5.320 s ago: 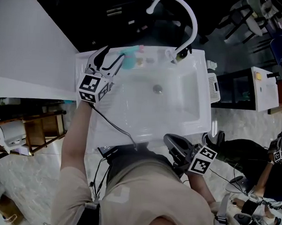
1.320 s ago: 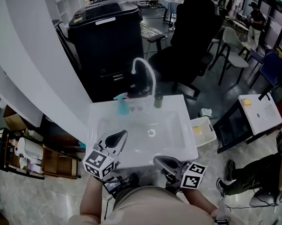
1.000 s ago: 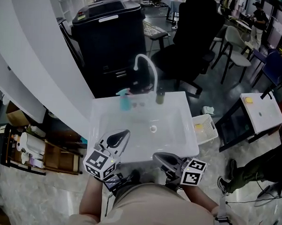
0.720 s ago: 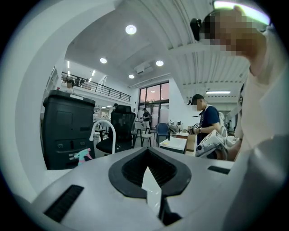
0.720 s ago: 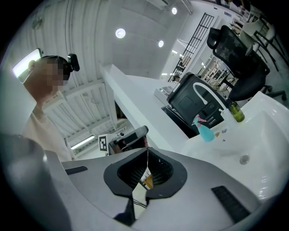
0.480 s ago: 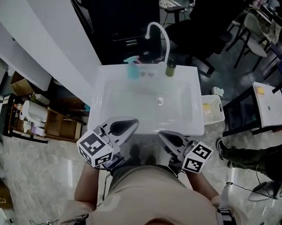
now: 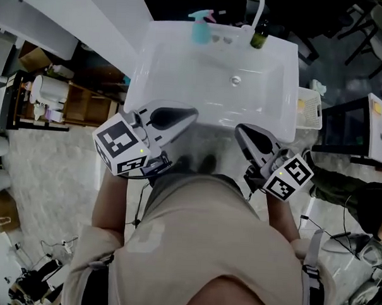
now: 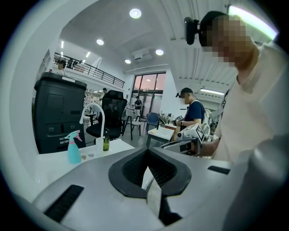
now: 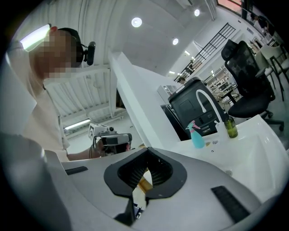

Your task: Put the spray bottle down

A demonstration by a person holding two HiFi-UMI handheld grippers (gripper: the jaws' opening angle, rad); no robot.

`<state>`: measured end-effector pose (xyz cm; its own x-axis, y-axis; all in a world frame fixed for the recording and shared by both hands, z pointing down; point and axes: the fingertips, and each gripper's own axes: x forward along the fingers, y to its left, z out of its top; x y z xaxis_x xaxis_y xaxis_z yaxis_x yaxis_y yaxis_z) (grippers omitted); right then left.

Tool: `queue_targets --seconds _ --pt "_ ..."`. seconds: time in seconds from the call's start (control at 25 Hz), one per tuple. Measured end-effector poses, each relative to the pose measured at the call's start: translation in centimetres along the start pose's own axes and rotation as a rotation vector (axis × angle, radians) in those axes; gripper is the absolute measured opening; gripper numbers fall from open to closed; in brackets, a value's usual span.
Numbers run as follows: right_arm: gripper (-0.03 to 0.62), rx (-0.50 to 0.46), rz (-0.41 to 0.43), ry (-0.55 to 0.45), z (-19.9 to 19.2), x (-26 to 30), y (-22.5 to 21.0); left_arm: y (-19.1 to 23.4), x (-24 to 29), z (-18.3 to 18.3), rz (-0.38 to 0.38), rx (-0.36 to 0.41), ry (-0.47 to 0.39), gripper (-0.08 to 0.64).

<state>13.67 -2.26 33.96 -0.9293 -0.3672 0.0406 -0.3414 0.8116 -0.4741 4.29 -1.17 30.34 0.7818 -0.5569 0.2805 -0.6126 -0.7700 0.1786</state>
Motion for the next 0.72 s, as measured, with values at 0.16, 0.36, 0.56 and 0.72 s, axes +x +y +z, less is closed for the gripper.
queue_targets --seconds 0.16,0.36,0.56,0.72 --pt "0.020 0.011 -0.014 0.015 -1.6 -0.2 0.5 0.0 -0.8 -1.4 -0.011 -0.006 0.023 0.009" --pt "0.020 0.013 -0.033 0.040 -2.2 0.3 1.1 0.1 -1.7 -2.2 -0.057 -0.038 0.013 0.009" --pt "0.020 -0.008 -0.027 0.054 -2.9 2.6 2.8 0.9 -4.2 -3.0 -0.101 -0.084 0.011 0.009" --pt "0.020 -0.035 -0.006 0.067 -4.1 5.3 4.9 0.6 -7.1 -3.6 -0.138 -0.090 -0.034 0.009"
